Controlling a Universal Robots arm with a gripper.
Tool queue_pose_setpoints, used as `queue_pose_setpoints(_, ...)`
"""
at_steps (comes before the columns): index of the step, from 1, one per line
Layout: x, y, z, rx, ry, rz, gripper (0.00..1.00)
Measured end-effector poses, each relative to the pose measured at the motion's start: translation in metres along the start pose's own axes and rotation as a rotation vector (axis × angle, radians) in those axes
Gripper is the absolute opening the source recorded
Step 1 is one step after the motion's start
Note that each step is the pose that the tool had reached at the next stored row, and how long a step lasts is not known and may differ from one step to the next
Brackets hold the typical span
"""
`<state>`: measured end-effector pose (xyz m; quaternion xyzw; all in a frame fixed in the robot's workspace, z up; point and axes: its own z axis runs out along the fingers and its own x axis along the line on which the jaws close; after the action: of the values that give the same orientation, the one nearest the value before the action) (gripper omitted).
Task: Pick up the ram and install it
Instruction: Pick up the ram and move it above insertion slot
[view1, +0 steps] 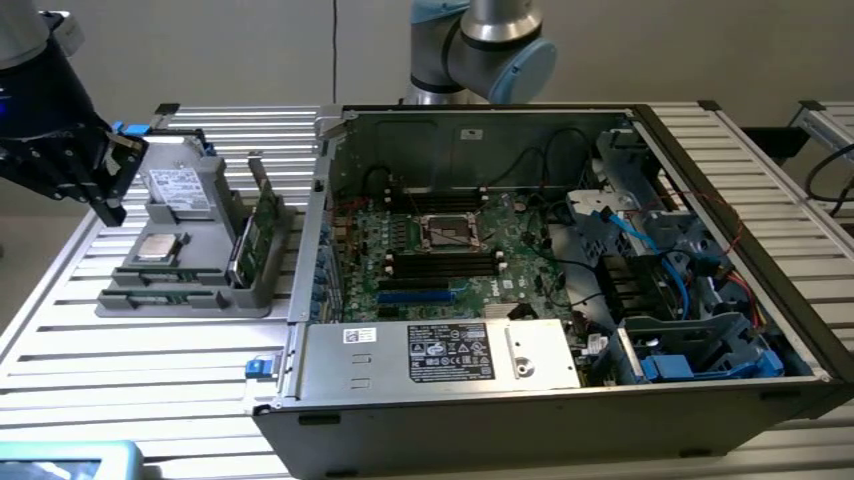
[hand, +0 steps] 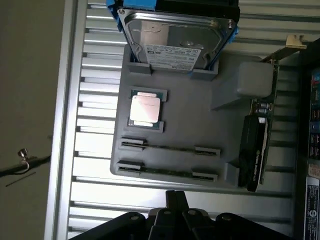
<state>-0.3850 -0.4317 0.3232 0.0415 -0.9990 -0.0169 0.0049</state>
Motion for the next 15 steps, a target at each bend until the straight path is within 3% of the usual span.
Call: queue_pose_setpoints(15, 0.0001, -0.0001, 0.0002, 0.0021, 0.0092, -0.272, 0.11)
